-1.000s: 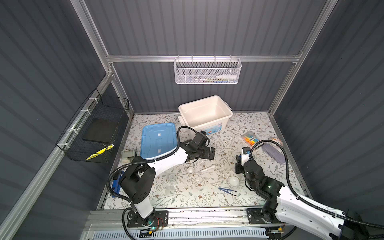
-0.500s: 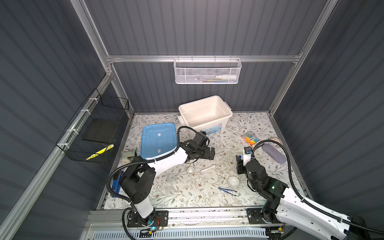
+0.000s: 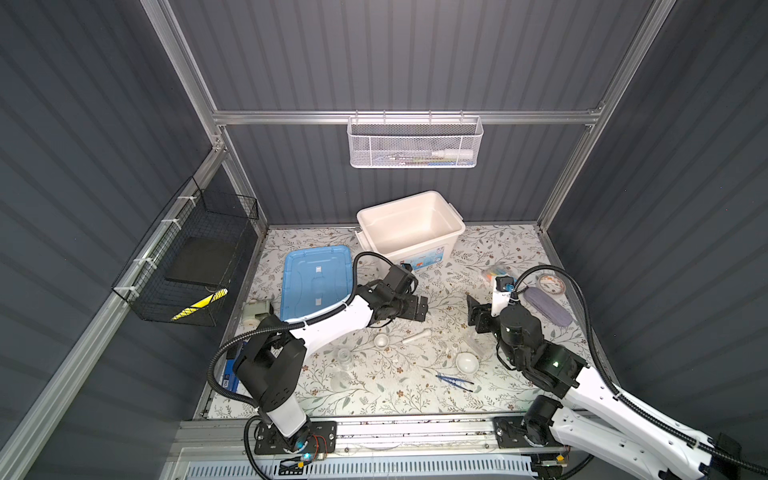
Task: Organize the chemistry lab equipment
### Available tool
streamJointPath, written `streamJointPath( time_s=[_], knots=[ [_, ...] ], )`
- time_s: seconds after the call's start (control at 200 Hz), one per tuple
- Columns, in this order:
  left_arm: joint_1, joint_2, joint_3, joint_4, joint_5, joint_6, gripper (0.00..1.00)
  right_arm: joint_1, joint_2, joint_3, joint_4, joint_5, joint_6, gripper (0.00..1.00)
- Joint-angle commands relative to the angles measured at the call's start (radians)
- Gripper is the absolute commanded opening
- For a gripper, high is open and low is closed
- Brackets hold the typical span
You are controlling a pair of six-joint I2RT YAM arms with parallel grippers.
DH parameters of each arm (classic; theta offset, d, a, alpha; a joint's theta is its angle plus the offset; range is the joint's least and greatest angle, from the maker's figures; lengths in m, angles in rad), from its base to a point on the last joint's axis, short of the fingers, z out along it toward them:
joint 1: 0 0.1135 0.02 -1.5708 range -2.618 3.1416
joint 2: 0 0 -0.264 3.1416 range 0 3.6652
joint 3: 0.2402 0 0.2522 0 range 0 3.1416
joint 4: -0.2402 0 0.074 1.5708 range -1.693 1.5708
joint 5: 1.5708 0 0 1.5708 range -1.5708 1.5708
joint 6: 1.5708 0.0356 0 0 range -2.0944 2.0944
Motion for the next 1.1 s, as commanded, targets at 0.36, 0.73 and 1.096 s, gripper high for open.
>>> streamJointPath(
  time_s=[0.36, 0.73, 1.096],
  knots=[
    [0.019, -0.109, -0.041, -0.072, -0.125, 0.004, 1.0, -0.016, 0.077, 0.131, -0.087, -0.118, -0.027, 0.99],
    [0.121, -0.152, 0.007, -0.138, -0.176, -0.003, 1.0, -0.113, 0.173, 0.232, -0.121, -0.18, 0.022, 0.99],
    [0.265, -0.112, 0.122, -0.142, -0.13, -0.011, 1.0, -0.39, 0.531, 0.564, -0.2, -0.49, 0.009, 0.98]
  ],
)
